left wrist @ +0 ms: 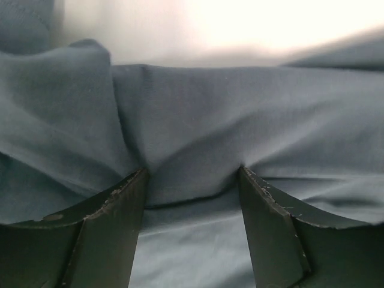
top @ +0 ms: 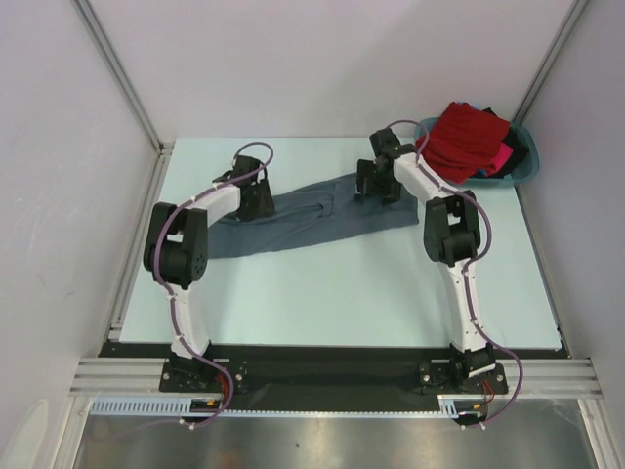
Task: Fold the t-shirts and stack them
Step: Fold the tshirt
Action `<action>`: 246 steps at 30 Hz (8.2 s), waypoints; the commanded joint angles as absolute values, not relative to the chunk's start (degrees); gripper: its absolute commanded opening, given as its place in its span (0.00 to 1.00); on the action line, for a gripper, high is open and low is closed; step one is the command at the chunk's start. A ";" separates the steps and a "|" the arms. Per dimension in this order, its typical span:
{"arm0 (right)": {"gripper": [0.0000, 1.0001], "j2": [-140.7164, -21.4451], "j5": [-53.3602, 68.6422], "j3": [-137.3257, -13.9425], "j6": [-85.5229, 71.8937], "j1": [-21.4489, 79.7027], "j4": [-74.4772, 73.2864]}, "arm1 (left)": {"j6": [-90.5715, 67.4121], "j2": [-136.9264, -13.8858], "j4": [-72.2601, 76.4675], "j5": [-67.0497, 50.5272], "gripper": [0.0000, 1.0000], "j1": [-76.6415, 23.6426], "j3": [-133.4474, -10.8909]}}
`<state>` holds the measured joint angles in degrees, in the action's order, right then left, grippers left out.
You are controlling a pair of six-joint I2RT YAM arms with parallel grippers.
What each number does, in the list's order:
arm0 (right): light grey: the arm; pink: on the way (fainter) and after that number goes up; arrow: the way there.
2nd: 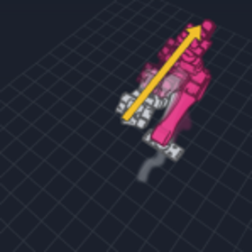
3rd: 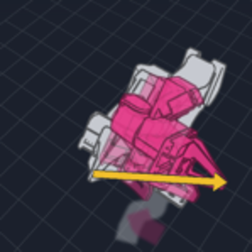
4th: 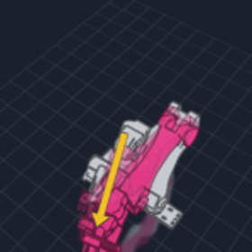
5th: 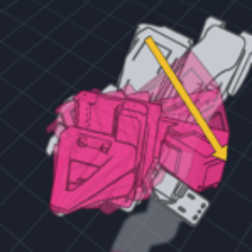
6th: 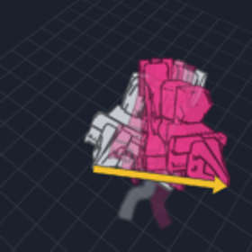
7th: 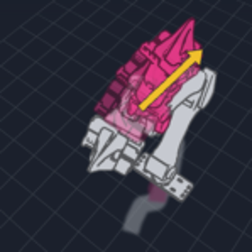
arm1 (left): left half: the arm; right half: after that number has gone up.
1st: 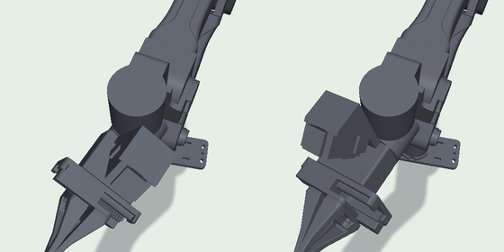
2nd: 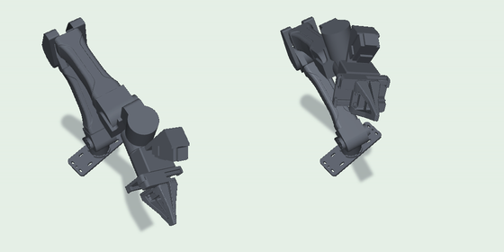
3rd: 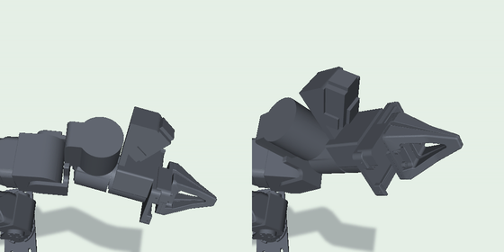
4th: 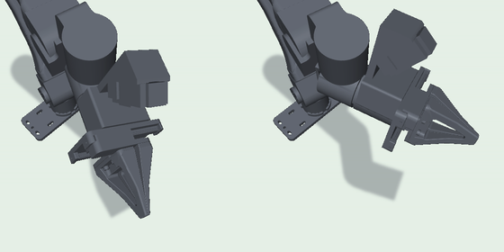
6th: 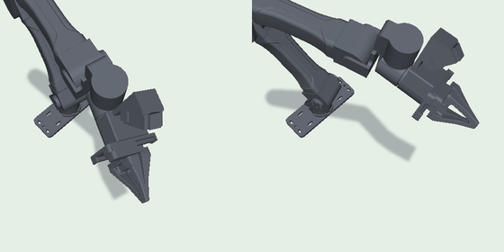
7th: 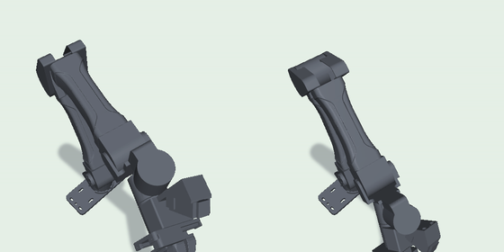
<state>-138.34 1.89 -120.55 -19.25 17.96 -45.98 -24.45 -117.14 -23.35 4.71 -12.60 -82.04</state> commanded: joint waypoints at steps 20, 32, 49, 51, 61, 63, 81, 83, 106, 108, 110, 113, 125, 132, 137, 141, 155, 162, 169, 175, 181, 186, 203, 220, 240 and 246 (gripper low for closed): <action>0.89 -156.44 22.76 -142.29 -11.16 19.07 -47.46 | -42.71 -86.40 -29.62 -2.63 0.67 -31.89 -49.05; 0.97 -158.30 33.92 -148.63 -6.60 18.99 -43.52 | -45.45 -83.24 -28.82 -10.47 0.69 -52.46 -54.91; 1.00 -124.46 23.21 -124.55 -7.12 14.33 -31.64 | -27.97 -76.44 -23.48 23.31 1.00 -36.23 -65.82; 1.00 -123.05 20.76 -122.18 -8.52 13.80 -32.87 | -26.29 -79.87 -22.07 18.91 1.00 -31.58 -67.84; 0.95 -116.20 13.18 -100.92 -15.19 10.74 -26.64 | -22.86 -102.90 -13.55 -1.73 1.00 -17.41 -82.44; 0.94 -115.32 14.75 -96.87 -17.91 9.06 -24.45 | -23.46 -107.72 -11.26 -8.13 1.00 -14.26 -84.28; 0.95 -123.66 19.51 -96.50 -21.80 5.19 -21.54 | -28.92 -130.60 -8.78 -31.54 0.99 -2.11 -102.47; 0.95 -125.50 20.21 -97.37 -22.06 5.19 -20.57 | -28.91 -132.27 -9.75 -32.25 0.99 -2.02 -105.90; 0.86 -139.92 26.90 -109.51 -24.61 5.45 -19.77 | -28.66 -151.00 -19.77 -25.68 0.86 -12.83 -131.40; 0.86 -140.10 26.98 -109.51 -24.43 5.54 -19.86 | -28.30 -150.91 -20.30 -22.43 0.86 -13.88 -131.48; 0.86 -140.27 26.98 -109.60 -24.52 5.62 -19.95 | -28.13 -151.17 -20.56 -21.89 0.85 -14.67 -131.83; 0.86 -140.54 26.72 -109.60 -24.52 5.80 -20.04 | -26.72 -152.05 -22.84 -19.96 0.85 -15.99 -133.59; 0.67 -144.14 27.69 -113.37 -25.93 7.12 -20.48 | -27.15 -153.98 -21.80 -20.03 0.59 -16.70 -135.87; 0.39 -146.51 27.77 -116.71 -25.84 8.17 -21.88 | -28.83 -155.65 -19.87 -23.90 0.27 -16.70 -136.76; 0.13 -146.95 28.30 -118.47 -24.88 8.35 -22.41 | -29.00 -155.04 -17.41 -25.57 0.07 -16.70 -137.02; 0.09 -147.65 30.93 -120.84 -23.65 8.52 -21.80 | -28.92 -153.37 -16.09 -25.23 0.00 -16.70 -137.20; 0.08 -155.39 41.22 -139.30 -25.31 8.00 -17.24 | -27.60 -144.49 -12.31 -22.51 0.00 -12.84 -134.74; 0.11 -158.63 38.06 -145.34 -28.03 6.42 -13.19 | -27.68 -145.19 -11.68 -21.54 0.00 -9.41 -137.27; 0.42 -162.95 34.81 -147.75 -29.97 6.15 -8.01 | -28.74 -148.71 -11.78 -19.95 0.01 -8.79 -137.02; 0.62 -162.52 35.59 -146.78 -27.96 5.98 -6.59 | -28.48 -150.47 -10.46 -19.07 0.67 -8.17 -136.50; 0.68 -150.16 38.14 -133.18 -24.17 6.85 -8.00 | -25.84 -141.26 -12.03 -12.58 1.00 -8.00 -127.46; 0.67 -140.12 37.81 -119.93 -21.62 8.52 -15.10 | -27.86 -129.49 -15.56 -11.69 1.00 -8.17 -111.87; 0.62 -94.85 29.01 -55.57 -23.37 17.39 -16.96 | -40.42 -77.63 -1.49 -11.43 1.00 -21.70 -38.25; 0.64 -80.77 21.00 -35.34 -40.25 36.64 -10.12 | -52.29 -46.24 -13.01 2.29 1.00 -27.95 -15.30; 0.32 -89.74 16.70 -36.30 -46.32 47.63 -4.30 | -56.68 -51.77 -8.26 -2.29 0.65 -33.22 -13.19; 0.03 -85.89 13.63 -36.91 -46.41 49.65 -8.95 | -60.02 -46.86 -12.99 -1.32 0.03 -38.66 -12.57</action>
<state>-88.27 17.69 -36.56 -46.83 48.27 -2.98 -57.34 -49.74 -9.47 -1.32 -36.47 -12.73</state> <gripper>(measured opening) 0.058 0.112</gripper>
